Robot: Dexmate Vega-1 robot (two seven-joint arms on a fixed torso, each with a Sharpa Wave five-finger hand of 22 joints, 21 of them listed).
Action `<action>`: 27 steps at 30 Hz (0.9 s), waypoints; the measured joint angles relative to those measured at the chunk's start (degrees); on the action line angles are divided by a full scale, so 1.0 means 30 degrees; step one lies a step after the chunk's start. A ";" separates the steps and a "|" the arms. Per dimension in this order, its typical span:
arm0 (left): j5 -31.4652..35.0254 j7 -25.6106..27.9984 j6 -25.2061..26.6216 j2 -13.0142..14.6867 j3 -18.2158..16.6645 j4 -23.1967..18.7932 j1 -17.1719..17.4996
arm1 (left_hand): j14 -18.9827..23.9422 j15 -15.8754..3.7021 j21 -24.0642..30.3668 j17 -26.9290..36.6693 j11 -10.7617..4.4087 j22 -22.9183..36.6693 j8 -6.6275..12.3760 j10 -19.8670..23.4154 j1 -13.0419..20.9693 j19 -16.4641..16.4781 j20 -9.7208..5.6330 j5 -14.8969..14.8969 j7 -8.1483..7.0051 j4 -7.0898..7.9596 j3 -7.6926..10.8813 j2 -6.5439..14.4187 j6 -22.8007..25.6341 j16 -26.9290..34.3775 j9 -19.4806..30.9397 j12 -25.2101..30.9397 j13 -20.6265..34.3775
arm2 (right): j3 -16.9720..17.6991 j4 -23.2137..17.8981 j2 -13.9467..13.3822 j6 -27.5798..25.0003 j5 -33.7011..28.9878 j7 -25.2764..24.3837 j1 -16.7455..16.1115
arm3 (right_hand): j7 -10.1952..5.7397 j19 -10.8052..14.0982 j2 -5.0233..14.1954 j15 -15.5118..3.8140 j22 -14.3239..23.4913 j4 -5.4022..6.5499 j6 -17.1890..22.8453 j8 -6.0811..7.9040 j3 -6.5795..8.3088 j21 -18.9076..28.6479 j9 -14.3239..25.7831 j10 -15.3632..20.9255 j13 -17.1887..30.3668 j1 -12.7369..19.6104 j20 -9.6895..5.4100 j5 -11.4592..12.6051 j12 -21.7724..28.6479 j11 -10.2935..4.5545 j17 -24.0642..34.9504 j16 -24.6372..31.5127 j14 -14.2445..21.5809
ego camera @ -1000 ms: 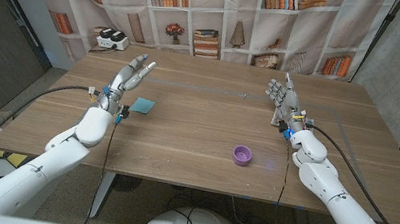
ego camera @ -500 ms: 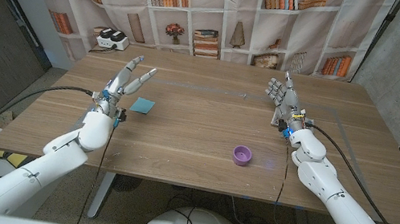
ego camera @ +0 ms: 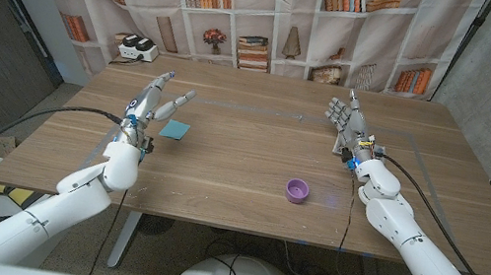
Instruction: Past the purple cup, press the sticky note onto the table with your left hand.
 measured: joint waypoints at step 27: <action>0.3016 0.1680 0.4785 -0.0228 0.1148 -0.0778 0.0007 | -0.0710 0.0004 -0.0759 0.0098 -0.1109 0.0191 0.0199 0.0930 0.0279 -0.2946 0.2115 0.0220 -0.1388 0.0004 -0.0322 0.0530 0.2561 -0.0405 -0.0001 -0.0491 0.0098 | 0.0390 -0.1209 -0.0441 -0.0108 0.0196 -0.0440 -0.0845 | -0.0078 -0.0002 0.0000 0.0104 0.0000 -0.0056 0.0078 0.0000 -0.0056 -0.0216 -0.0001 0.0180 -0.0002 0.0000 0.0002 0.0000 0.0000 0.0021 0.0100 0.0000 0.0103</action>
